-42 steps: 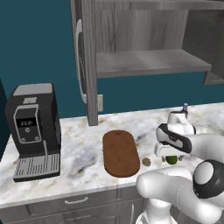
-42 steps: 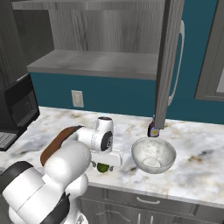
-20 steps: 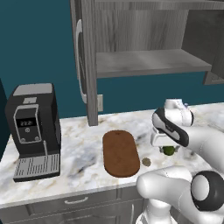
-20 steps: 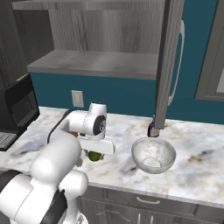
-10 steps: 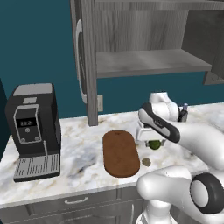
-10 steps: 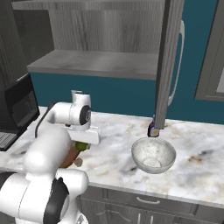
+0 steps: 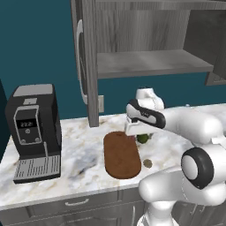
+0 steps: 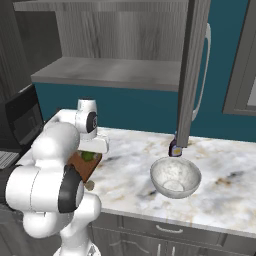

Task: Open the cabinet. Place the bowl and condiment on the counter. Then place the lime and garlic on the cutting board.

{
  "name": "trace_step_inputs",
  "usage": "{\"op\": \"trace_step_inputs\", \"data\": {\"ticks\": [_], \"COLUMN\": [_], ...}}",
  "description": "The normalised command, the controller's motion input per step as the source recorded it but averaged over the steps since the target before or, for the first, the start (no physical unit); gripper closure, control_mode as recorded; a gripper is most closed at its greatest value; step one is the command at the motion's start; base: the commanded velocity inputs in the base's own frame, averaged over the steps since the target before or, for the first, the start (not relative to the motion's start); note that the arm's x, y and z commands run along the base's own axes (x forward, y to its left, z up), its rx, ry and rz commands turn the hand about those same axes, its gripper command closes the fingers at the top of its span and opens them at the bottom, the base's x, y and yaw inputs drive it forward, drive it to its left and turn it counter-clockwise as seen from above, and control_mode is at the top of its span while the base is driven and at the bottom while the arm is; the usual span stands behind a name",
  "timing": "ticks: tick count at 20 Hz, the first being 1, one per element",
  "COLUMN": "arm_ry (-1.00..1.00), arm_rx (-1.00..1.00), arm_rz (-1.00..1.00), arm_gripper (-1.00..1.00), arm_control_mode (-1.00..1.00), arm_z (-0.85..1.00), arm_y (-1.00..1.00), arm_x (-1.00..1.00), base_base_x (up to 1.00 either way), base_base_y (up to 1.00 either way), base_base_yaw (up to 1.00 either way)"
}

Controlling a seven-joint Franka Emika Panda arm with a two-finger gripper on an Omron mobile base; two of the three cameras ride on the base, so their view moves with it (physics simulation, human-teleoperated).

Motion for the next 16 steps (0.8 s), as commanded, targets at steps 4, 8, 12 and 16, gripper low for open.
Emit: {"op": "trace_step_inputs", "data": {"ticks": [4,8,12,16], "arm_ry": [0.0,0.0,-0.01,-0.01], "arm_rx": [0.0,0.0,0.0,0.0], "arm_rz": [0.06,0.06,0.07,0.08], "arm_gripper": [1.0,1.0,1.0,1.0], "arm_control_mode": [-1.0,-1.0,-1.0,-1.0], "arm_z": [0.0,-0.08,-0.4,-0.43], "arm_y": [0.42,0.38,0.25,0.15], "arm_x": [0.52,0.35,0.26,0.33], "base_base_x": [0.0,0.0,0.0,0.0], "base_base_y": [0.0,0.0,0.0,0.0], "base_base_yaw": [0.0,0.0,0.0,0.0]}}
